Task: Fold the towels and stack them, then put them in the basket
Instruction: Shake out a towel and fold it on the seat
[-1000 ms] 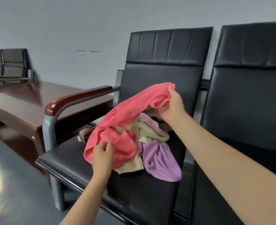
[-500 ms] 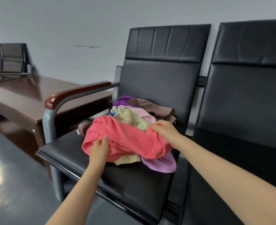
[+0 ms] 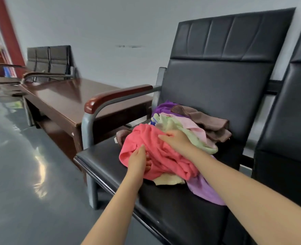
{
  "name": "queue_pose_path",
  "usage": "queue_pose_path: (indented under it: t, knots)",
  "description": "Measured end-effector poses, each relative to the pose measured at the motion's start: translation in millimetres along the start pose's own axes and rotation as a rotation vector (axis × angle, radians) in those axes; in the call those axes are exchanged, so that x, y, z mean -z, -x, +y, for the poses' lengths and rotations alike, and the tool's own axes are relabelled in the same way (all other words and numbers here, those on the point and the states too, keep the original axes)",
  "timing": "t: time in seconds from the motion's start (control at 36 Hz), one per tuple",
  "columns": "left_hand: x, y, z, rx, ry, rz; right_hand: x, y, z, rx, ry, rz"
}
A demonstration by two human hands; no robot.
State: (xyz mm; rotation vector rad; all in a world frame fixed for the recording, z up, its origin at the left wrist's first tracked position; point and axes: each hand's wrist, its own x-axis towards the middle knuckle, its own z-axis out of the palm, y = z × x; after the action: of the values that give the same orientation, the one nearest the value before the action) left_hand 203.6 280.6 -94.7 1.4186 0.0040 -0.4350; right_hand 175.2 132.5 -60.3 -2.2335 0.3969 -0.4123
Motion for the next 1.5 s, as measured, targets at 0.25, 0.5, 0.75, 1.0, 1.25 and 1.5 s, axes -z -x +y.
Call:
queue_pose_path:
  t: [0.25,0.5,0.75,1.0,1.25,1.5]
  knots:
    - [-30.6,31.2,34.6,-0.14,0.114,-0.136,52.5,36.5,-39.5,0.082,-0.61,0.238]
    - [-107.9,128.8,84.2,-0.388,0.318,-0.544,162.5,120.9,-83.4,0.172,-0.87,0.438]
    - [-233.6,222.8,70.4,-0.372,0.345,-0.922,286.8,240.9,-46.7,0.122,-0.702,0.707]
    - [-298.7,302.2,-24.0,-0.122,0.191,-1.104,330.6,364.6,77.3,-0.187,-0.22,0.844]
    - [-302.0,313.1,-101.1,0.047,-0.259,-1.061,307.0,434.1,169.1,-0.56,-0.166,0.706]
    - [-304.6,312.9,-114.8,0.021,-0.427,-1.036,316.7,431.4,165.2,-0.586,-0.469,0.886]
